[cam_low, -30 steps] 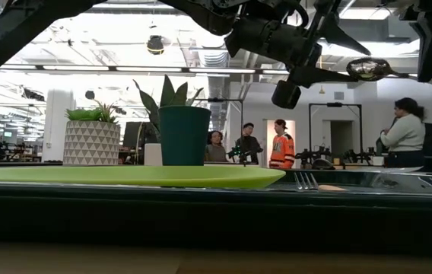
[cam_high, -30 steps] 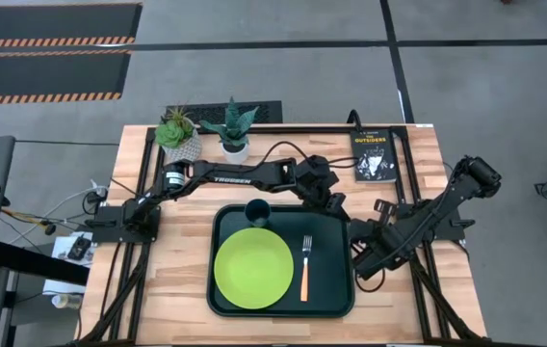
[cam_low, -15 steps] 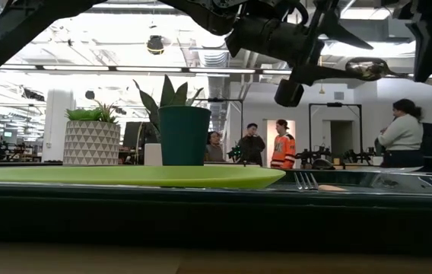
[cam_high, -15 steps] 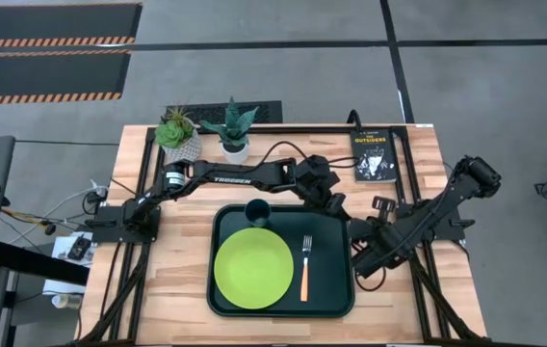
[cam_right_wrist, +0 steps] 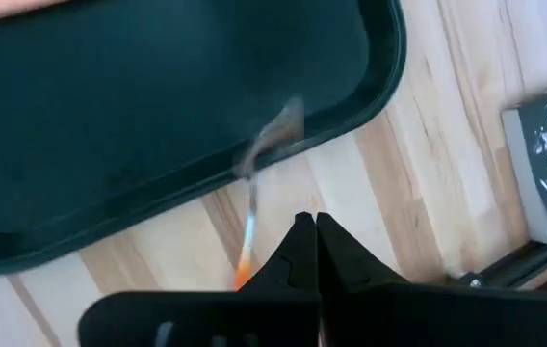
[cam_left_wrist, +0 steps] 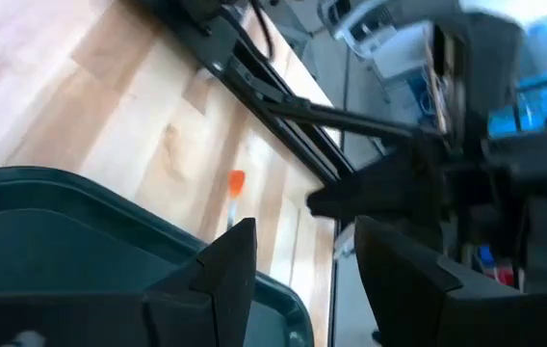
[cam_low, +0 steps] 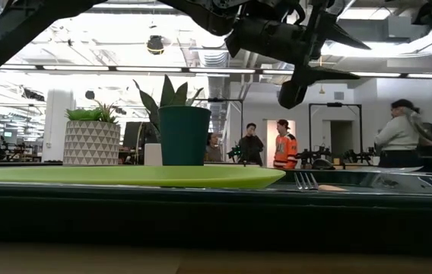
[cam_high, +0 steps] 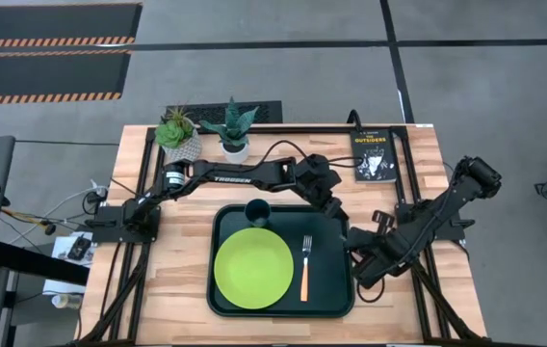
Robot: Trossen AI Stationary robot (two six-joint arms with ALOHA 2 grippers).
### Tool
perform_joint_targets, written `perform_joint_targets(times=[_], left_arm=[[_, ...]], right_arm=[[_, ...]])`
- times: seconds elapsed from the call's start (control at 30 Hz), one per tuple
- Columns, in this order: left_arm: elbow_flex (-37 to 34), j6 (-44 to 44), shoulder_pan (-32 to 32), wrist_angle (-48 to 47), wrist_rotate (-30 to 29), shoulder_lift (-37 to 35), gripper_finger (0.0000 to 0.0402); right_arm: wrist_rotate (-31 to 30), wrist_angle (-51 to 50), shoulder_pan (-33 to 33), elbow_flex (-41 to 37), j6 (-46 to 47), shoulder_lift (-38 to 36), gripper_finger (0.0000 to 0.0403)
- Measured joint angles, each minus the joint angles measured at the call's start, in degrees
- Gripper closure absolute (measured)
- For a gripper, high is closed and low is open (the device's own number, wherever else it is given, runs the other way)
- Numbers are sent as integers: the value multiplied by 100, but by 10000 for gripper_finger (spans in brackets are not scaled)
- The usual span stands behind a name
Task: Pick and place plate/cup/fork/spoon on tray
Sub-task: Put the orange spoon on the black serving tray to the right of the orange fork
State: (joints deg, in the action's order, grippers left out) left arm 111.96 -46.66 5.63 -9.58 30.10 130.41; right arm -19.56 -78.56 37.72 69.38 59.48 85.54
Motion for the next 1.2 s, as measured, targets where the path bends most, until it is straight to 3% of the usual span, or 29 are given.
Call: perform_joint_targets(times=[0.13,0.27,0.4,0.53,0.77,0.93,1.2], left_arm=[[0,113,-4,-72,114,0,239],[0,172,-2,-139,176,0,239],[0,341,1,-138,675,0,239],[0,300,-18,-152,957,0,239],[0,290,-63,-144,950,0,239],[0,283,-79,-177,853,0,239],[0,268,-76,-177,821,0,239]], right_arm=[[-18,-29,72,0,427,-2,401],[34,-72,129,-79,1076,-9,374],[650,216,259,-520,1912,-11,321],[1375,1313,518,-1364,2264,-10,255],[1462,2753,400,-2285,1887,-9,158],[1432,3336,143,-2520,791,-9,151],[1600,3550,-293,-3012,298,-28,189]])
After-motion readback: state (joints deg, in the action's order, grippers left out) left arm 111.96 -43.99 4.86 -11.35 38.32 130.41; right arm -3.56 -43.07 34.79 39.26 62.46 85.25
